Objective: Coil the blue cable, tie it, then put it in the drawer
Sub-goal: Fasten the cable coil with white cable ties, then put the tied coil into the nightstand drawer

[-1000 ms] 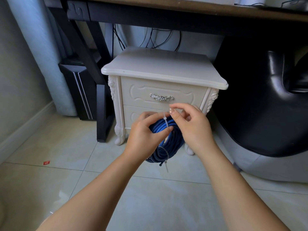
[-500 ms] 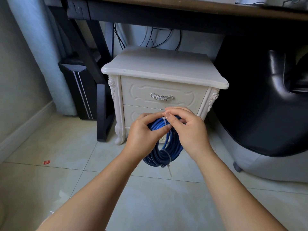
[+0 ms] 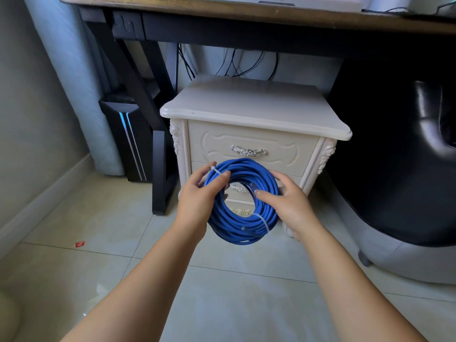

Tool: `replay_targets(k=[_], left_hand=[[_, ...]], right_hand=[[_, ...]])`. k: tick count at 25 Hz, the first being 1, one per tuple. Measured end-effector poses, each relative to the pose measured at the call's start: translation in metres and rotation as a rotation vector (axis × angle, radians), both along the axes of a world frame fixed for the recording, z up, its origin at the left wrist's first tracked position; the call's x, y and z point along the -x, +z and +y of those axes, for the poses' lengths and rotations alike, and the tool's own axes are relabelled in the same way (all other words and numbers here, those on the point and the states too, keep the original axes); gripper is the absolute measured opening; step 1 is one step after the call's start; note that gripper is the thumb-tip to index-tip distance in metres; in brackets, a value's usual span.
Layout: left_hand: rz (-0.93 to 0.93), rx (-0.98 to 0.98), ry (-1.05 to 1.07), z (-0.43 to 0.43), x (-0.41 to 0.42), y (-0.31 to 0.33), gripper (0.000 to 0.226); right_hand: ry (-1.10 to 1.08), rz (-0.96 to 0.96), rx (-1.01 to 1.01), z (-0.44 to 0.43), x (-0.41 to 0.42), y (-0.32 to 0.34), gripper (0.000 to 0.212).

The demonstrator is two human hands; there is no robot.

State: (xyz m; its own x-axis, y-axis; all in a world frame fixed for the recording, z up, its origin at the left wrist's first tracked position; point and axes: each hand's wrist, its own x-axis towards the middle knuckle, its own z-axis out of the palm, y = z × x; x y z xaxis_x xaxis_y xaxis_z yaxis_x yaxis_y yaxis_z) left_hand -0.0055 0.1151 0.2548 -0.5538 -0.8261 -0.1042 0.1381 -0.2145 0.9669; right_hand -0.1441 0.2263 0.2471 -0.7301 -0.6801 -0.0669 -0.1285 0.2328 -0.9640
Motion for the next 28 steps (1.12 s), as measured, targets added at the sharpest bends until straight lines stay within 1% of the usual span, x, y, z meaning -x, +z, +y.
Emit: replay_targets(k=[1, 4, 6, 7, 8, 10, 13, 16, 17, 18, 21, 22, 24, 26, 27, 28], left_hand=[[-0.040, 0.034, -0.049, -0.007, -0.001, -0.002, 0.048], [-0.270, 0.186, -0.238, -0.019, -0.009, -0.004, 0.058], [-0.348, 0.185, -0.204, -0.027, -0.012, -0.007, 0.054], [-0.347, 0.160, -0.157, -0.031, -0.013, -0.008, 0.051], [-0.329, 0.119, -0.107, -0.036, -0.015, -0.009, 0.049], [-0.280, 0.033, -0.023, -0.045, -0.017, -0.012, 0.043], [-0.218, -0.022, 0.042, -0.055, -0.019, -0.014, 0.040], [-0.156, -0.019, 0.059, -0.059, -0.022, -0.012, 0.041], [-0.147, -0.009, 0.061, -0.059, -0.023, -0.010, 0.042], [-0.139, 0.001, 0.063, -0.058, -0.024, -0.009, 0.043], [-0.111, 0.026, 0.062, -0.054, -0.029, -0.004, 0.043], [-0.099, 0.025, 0.059, -0.053, -0.031, -0.001, 0.042], [-0.064, 0.005, 0.061, -0.052, -0.033, 0.004, 0.040], [-0.038, -0.014, 0.067, -0.048, -0.035, 0.010, 0.037], [-0.027, -0.019, 0.068, -0.045, -0.036, 0.013, 0.037], [-0.020, -0.022, 0.066, -0.041, -0.037, 0.017, 0.036]], right_hand=[[-0.019, 0.024, 0.040, -0.005, 0.001, 0.002, 0.049], [0.001, 0.040, 0.080, -0.017, 0.007, 0.007, 0.045], [0.035, 0.048, 0.061, -0.029, 0.010, 0.001, 0.035], [0.034, 0.053, 0.047, -0.039, 0.013, 0.000, 0.024], [0.021, 0.072, 0.034, -0.052, 0.016, -0.001, 0.021], [0.001, 0.178, -0.034, -0.080, 0.036, -0.002, 0.034], [0.070, 0.444, -0.245, -0.116, 0.067, -0.004, 0.041], [0.188, 0.621, -0.469, -0.130, 0.084, -0.019, 0.059], [0.207, 0.657, -0.538, -0.132, 0.087, -0.024, 0.062], [0.208, 0.688, -0.582, -0.135, 0.087, -0.025, 0.058], [0.229, 0.749, -0.587, -0.137, 0.079, -0.015, 0.022], [0.231, 0.782, -0.567, -0.130, 0.072, -0.011, 0.015], [0.217, 0.764, -0.542, -0.108, 0.055, -0.002, 0.014], [0.243, 0.742, -0.578, -0.085, 0.038, 0.001, 0.018], [0.270, 0.696, -0.562, -0.075, 0.030, 0.002, 0.020], [0.278, 0.610, -0.514, -0.066, 0.025, 0.006, 0.023]])
